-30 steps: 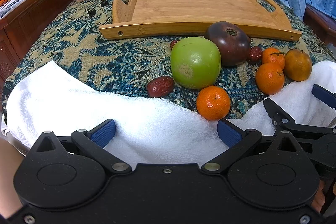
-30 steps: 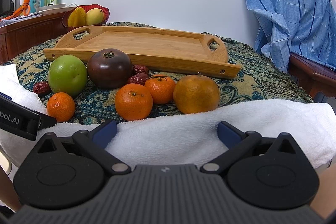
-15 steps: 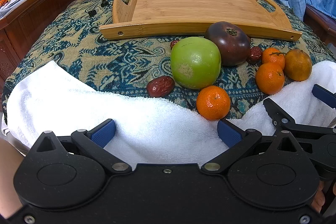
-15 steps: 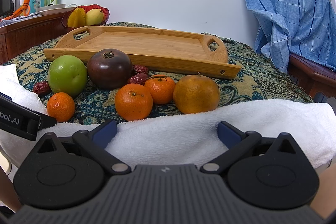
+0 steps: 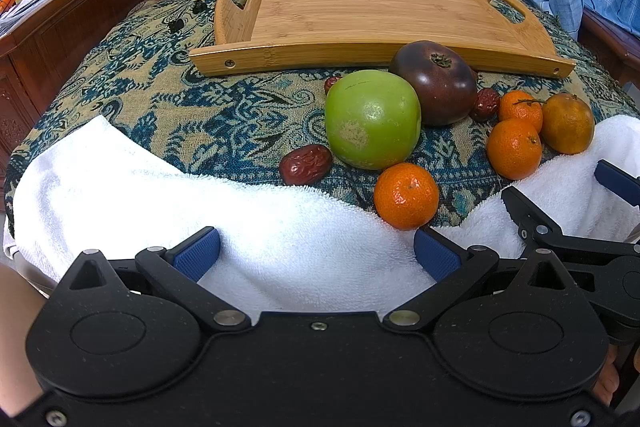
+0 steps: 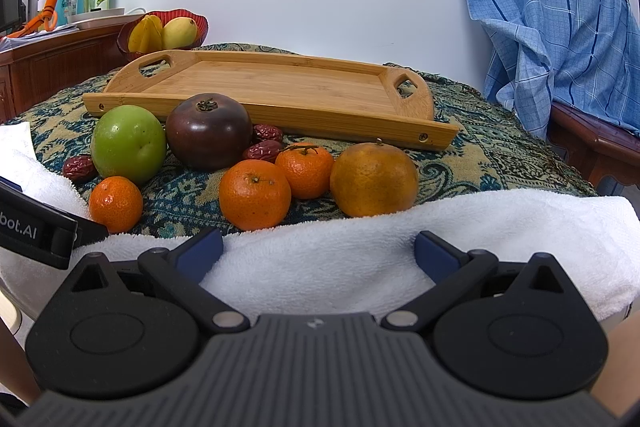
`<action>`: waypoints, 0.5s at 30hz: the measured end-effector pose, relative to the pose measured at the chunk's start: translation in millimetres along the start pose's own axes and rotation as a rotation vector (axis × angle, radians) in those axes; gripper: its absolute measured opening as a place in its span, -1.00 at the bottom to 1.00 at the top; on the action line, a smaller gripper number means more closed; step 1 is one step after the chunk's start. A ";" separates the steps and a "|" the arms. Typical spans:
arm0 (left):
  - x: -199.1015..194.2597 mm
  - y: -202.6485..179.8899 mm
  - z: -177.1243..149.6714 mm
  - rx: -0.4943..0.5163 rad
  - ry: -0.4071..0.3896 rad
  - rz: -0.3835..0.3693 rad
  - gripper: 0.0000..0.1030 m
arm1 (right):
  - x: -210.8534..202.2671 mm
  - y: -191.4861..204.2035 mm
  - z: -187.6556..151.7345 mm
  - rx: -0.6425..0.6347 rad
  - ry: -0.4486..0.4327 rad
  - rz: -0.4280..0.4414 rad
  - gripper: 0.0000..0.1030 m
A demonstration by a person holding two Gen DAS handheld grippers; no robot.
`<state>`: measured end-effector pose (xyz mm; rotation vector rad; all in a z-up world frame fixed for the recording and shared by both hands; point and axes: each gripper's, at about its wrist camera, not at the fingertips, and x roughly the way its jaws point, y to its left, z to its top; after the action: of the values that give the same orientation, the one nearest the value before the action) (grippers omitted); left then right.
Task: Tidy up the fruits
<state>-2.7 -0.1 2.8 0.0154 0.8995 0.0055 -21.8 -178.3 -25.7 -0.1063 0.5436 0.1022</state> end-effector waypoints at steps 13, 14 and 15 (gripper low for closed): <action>-0.1 -0.2 -0.1 0.001 -0.001 0.001 1.00 | 0.2 -0.2 -0.6 0.000 -0.002 0.000 1.00; -0.1 -0.2 -0.1 0.001 -0.001 0.001 1.00 | 0.0 0.4 -1.5 0.000 -0.003 0.000 1.00; -0.1 -0.2 0.0 0.002 -0.001 0.001 1.00 | 0.0 0.7 -1.1 0.000 -0.004 0.000 1.00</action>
<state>-2.7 -0.3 2.8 0.0177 0.8982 0.0054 -22.4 -177.8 -26.7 -0.1062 0.5391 0.1021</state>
